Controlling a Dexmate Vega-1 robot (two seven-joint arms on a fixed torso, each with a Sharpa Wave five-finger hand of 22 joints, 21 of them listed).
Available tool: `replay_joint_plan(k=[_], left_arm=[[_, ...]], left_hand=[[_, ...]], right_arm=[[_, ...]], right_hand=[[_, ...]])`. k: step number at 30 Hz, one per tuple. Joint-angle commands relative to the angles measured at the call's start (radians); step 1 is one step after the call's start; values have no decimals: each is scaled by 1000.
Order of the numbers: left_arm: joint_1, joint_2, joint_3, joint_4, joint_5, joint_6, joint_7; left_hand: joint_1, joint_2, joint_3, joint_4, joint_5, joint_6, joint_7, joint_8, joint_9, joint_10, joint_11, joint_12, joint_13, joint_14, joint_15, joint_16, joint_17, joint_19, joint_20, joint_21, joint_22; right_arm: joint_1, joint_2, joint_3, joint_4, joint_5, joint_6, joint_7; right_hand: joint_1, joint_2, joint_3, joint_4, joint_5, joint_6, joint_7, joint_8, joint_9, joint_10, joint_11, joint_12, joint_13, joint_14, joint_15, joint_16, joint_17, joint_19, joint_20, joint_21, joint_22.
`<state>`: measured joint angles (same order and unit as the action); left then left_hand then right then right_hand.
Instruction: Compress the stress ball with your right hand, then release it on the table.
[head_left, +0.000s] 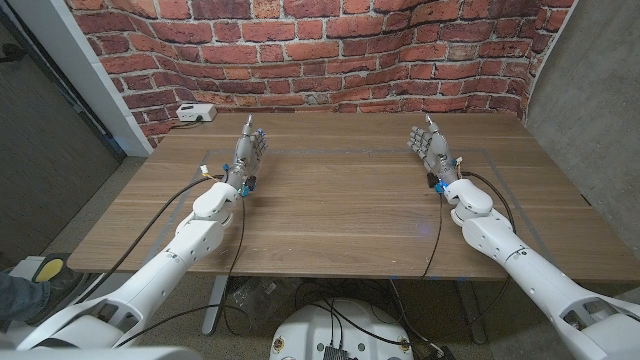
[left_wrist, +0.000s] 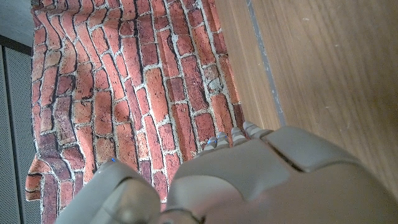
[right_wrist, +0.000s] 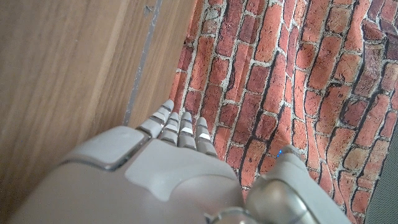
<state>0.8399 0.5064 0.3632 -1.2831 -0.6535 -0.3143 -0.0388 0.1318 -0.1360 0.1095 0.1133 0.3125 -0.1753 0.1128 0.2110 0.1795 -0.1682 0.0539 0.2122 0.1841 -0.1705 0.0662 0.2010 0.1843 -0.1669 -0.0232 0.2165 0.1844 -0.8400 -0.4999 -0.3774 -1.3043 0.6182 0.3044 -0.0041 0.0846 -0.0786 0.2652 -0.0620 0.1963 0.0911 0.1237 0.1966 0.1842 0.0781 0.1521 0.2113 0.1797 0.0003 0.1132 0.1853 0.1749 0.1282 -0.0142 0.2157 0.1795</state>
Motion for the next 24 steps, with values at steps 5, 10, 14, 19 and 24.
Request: replay_joint_plan(k=[5,10,14,19,24], left_arm=[[32,24,-17,-42,8,-21,14],[50,41,-21,-71,1,-8,10],[68,45,-24,-88,-10,-4,8],[90,60,-31,-116,3,-11,24],[110,79,-38,-144,24,-10,51]], left_hand=[[20,11,-5,-1,13,-36,12,11,2,30,2,12,3,10,2,8,0,-23,0,13,3],[26,16,-6,-3,17,-18,11,14,2,50,3,15,3,32,0,11,-1,-8,6,18,3],[33,21,-8,-6,22,0,11,16,2,73,8,20,3,50,2,13,-1,11,10,23,2],[41,26,-8,-9,25,16,10,17,2,90,9,23,2,67,4,14,-2,30,11,29,2],[55,36,-8,-14,32,47,7,21,1,123,13,28,2,100,7,17,-2,55,17,34,1]], right_arm=[[-22,0,2,-43,-57,40,-74],[-52,-21,10,-92,-71,39,-95],[-74,-36,17,-125,-80,41,-108],[-97,-48,29,-146,-79,61,-104],[-124,-66,44,-172,-76,82,-93]], right_hand=[[8,-2,5,-3,7,1,19,2,5,6,5,6,3,6,9,5,5,5,0,6,4],[9,-1,4,-3,7,4,21,3,4,14,2,8,3,15,6,6,5,15,0,8,4],[9,0,3,-4,7,9,22,4,4,22,3,11,3,21,4,7,5,21,0,9,3],[10,1,2,-5,7,13,23,5,3,26,2,11,2,26,4,8,5,25,0,10,3],[10,1,2,-6,8,19,22,6,3,32,4,13,2,30,3,8,5,31,-1,11,3]])
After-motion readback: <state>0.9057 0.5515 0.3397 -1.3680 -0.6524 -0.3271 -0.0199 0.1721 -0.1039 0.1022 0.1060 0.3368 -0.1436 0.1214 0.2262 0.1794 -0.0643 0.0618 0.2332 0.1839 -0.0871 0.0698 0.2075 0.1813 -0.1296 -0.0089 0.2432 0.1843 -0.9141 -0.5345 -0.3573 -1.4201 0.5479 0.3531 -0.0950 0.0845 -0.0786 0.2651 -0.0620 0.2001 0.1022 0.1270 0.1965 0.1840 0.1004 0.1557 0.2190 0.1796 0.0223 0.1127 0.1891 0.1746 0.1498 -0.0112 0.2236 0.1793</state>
